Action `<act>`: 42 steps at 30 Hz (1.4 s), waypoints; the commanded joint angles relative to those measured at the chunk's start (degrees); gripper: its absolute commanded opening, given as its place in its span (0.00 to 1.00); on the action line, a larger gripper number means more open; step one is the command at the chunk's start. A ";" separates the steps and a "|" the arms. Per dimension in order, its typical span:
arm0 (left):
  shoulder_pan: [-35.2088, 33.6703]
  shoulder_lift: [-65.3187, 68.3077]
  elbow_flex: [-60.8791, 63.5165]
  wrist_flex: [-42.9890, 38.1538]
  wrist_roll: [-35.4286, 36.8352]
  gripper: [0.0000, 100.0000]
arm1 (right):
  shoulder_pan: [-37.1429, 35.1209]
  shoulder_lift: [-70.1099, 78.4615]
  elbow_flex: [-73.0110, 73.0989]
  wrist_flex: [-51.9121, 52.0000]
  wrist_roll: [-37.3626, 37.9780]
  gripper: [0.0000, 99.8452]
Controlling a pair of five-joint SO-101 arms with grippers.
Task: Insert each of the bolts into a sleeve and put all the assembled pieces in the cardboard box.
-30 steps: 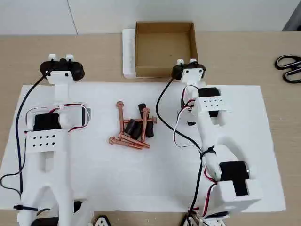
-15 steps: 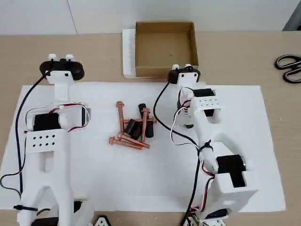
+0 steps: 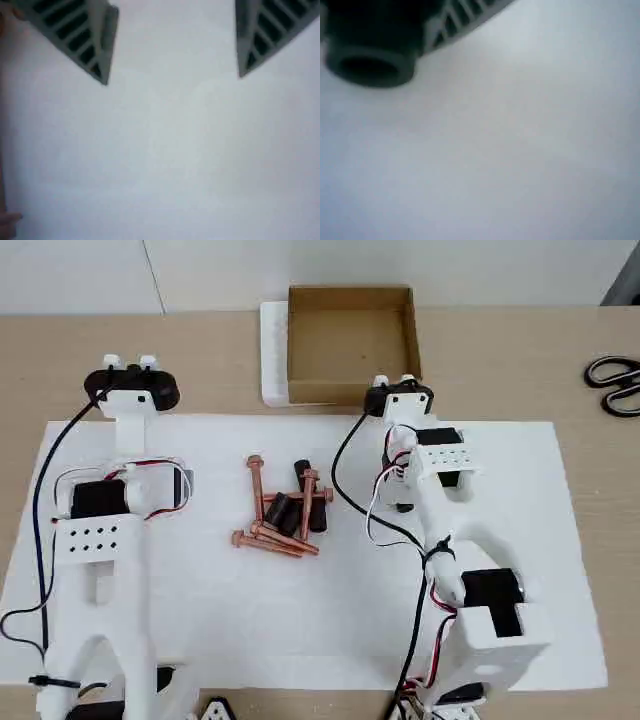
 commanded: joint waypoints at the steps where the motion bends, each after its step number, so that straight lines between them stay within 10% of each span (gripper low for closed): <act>1: 0.44 -0.09 -0.13 -1.14 0.26 0.16 | 0.75 -0.40 -2.55 1.36 -0.44 0.02; 15: 6.51 0.09 -12.44 13.80 -9.58 0.16 | 6.29 -7.60 -21.63 20.53 1.58 0.00; 42: 31.47 41.76 -38.64 16.88 -1.32 0.16 | 9.63 -9.36 -20.31 21.32 1.23 0.00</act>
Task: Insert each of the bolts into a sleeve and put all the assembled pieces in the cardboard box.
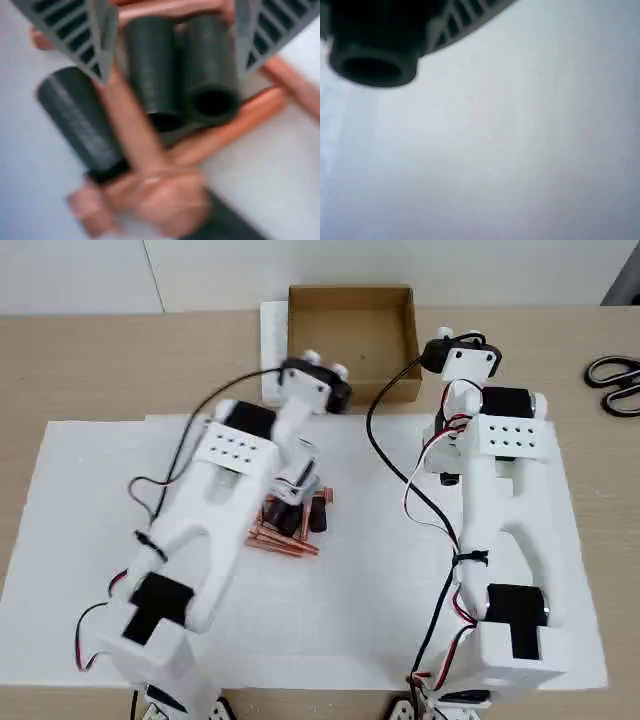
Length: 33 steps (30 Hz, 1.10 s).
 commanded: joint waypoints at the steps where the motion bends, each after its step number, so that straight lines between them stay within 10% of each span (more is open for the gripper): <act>1: 2.73 2.81 -2.51 -1.23 4.13 0.16 | 0.22 -3.12 -1.93 0.04 0.18 0.00; 33: 2.73 6.42 -2.15 -6.68 15.74 0.16 | 0.22 -3.12 -1.93 0.04 0.09 0.00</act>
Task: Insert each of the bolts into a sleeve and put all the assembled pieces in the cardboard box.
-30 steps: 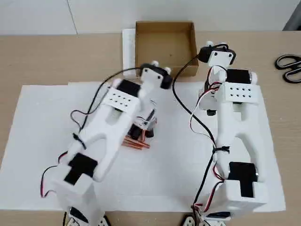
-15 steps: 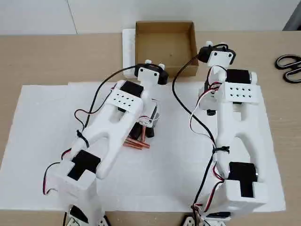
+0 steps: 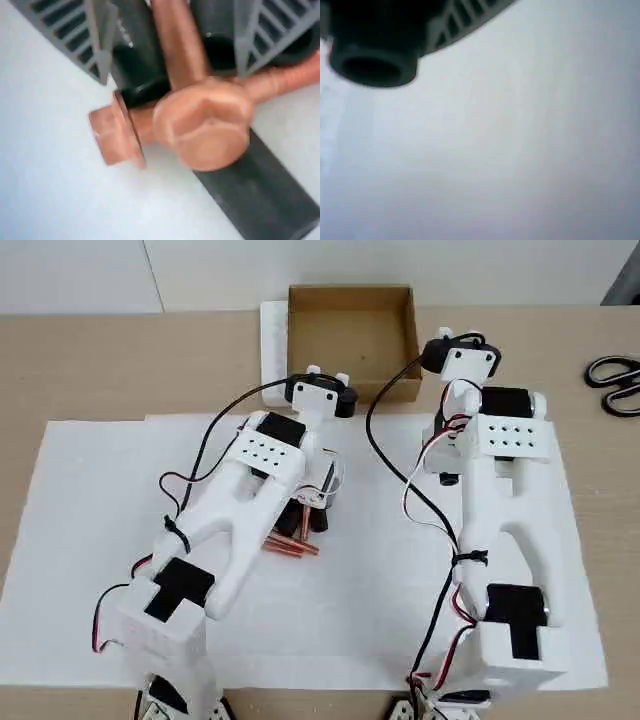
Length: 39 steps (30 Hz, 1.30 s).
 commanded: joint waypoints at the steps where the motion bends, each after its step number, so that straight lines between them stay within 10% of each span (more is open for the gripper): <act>1: 0.09 -0.26 -1.71 -0.79 1.14 0.15 | 0.31 -3.12 -1.93 -0.04 0.09 0.00; 39: 0.53 3.60 -2.15 -2.02 2.46 0.01 | 0.04 -3.12 -1.93 -0.04 0.09 0.00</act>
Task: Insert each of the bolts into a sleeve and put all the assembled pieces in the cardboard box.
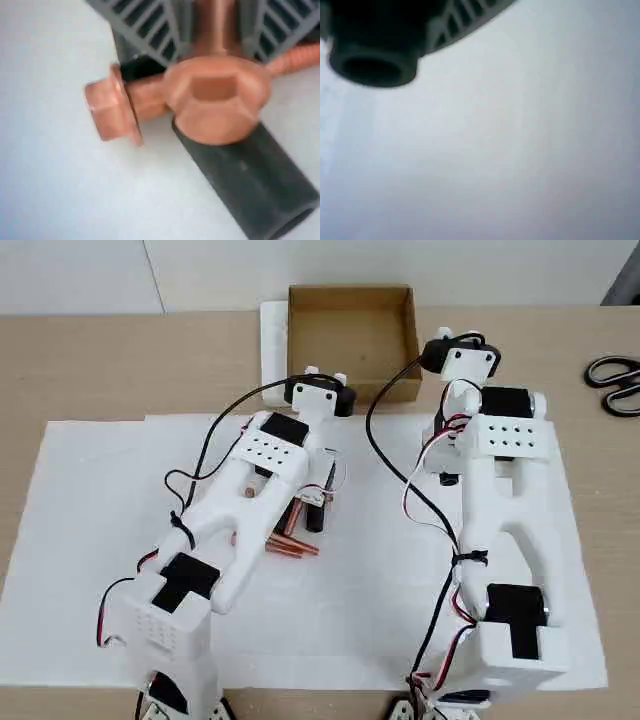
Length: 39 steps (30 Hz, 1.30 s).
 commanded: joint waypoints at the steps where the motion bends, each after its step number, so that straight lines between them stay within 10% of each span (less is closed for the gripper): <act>1: 0.44 0.00 -1.27 -0.70 0.18 0.01 | 0.04 -3.12 -1.93 -0.13 0.09 0.00; 28: -9.05 0.00 -44.88 25.14 -10.46 0.01 | -3.21 -4.53 -1.93 -0.75 -2.90 0.01; 39: -9.85 -4.13 -47.52 25.67 -11.25 0.01 | -3.38 -37.14 19.08 -10.59 0.44 0.01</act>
